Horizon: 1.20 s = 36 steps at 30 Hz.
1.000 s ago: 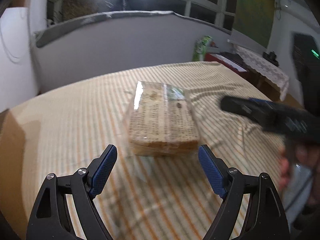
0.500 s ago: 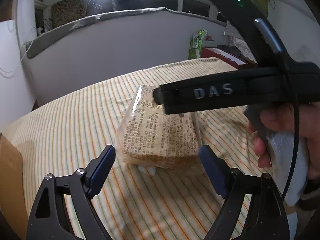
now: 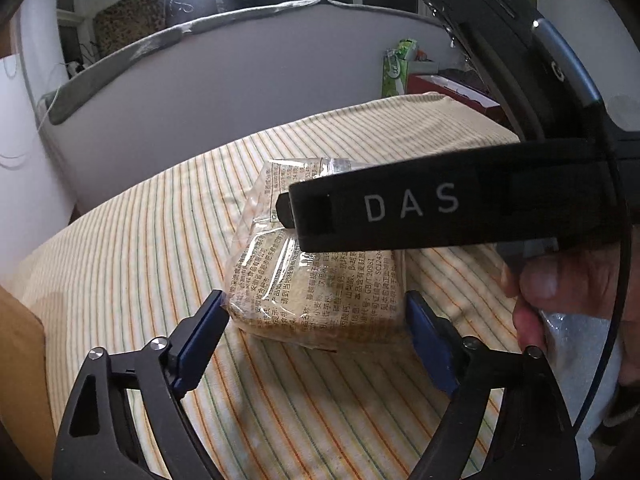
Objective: Organize snacks
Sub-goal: 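Grasp the bagged bread loaf with the right tool while the left tool grips its other side, then carry the bread loaf to the box and open both tools over it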
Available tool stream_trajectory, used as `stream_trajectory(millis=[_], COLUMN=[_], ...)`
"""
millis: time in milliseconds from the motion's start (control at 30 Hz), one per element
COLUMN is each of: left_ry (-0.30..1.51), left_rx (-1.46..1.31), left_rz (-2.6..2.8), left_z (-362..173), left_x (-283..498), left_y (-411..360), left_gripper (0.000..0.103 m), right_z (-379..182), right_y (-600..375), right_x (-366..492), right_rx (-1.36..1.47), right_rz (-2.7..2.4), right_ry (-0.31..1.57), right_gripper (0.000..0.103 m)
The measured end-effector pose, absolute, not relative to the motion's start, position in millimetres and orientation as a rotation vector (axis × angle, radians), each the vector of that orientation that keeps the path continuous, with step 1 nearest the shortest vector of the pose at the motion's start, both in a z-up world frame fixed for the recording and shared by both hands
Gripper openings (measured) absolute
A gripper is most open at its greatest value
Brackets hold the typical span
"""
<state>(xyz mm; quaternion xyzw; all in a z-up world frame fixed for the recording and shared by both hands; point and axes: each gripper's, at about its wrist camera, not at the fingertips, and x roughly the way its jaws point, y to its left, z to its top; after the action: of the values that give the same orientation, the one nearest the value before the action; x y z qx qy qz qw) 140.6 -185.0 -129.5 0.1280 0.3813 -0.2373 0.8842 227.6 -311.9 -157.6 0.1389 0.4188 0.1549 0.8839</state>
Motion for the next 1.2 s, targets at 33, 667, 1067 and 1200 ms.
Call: stream_trajectory(millis=[33, 667, 1067, 1200], left_ry=[0.792, 0.737, 0.476, 0.417], left_rx=[0.265, 0.201, 0.166, 0.159], left_rz=[-0.493, -0.497, -0.503, -0.501], left_z=[-129, -119, -22, 0], left_x=[139, 137, 50, 24], left_y=[-185, -173, -147, -138], left_gripper=[0.086, 0.081, 0.081, 0.081], right_z=[-158, -130, -18, -2], right_y=[-312, -301, -281, -271], right_x=[226, 186, 93, 72], right_rx=[0.289, 0.3, 0.227, 0.202], right_rz=[0.322, 0.316, 0.328, 0.339], right_ry=[0.869, 0.765, 0.579, 0.561], right_gripper=[0.076, 0.071, 0.071, 0.071])
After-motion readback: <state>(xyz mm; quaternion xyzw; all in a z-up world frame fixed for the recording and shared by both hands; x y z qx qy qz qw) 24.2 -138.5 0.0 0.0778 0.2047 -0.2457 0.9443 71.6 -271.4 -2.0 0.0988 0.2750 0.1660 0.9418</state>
